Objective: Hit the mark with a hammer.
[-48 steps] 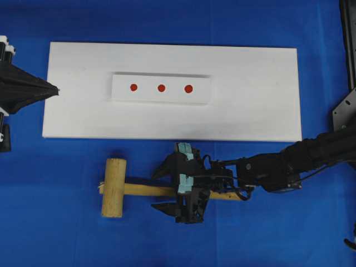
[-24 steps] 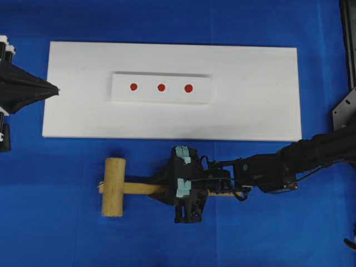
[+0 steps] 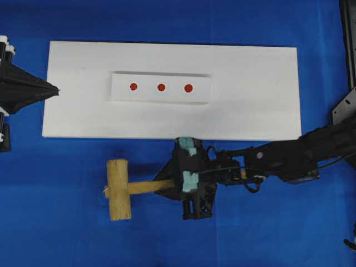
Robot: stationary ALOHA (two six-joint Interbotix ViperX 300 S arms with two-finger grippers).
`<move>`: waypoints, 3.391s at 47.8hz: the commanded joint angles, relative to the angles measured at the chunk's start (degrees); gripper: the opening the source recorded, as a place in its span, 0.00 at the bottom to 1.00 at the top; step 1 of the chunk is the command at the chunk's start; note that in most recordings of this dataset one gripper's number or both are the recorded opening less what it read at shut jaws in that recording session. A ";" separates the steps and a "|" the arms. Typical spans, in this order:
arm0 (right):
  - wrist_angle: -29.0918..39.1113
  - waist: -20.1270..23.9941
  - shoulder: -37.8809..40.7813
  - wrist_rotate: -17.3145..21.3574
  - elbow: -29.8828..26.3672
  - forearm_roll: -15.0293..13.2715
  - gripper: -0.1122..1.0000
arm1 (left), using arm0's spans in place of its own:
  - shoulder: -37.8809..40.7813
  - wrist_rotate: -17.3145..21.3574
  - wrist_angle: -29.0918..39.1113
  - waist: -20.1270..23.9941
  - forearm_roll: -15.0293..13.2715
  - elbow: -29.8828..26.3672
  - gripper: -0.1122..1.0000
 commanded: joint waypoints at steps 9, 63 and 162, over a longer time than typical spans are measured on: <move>2.72 -2.81 -11.16 -0.18 2.02 -2.37 0.19 | 0.09 0.00 -0.26 -0.35 -0.09 -0.53 0.10; 6.68 -17.93 -15.73 -0.26 1.58 -18.81 0.19 | -0.09 -0.09 -0.18 -0.35 -0.09 -0.53 0.10; -2.99 -20.30 -15.38 -27.86 -1.85 -34.28 0.19 | 2.99 -19.69 4.39 3.60 -0.53 -0.35 0.94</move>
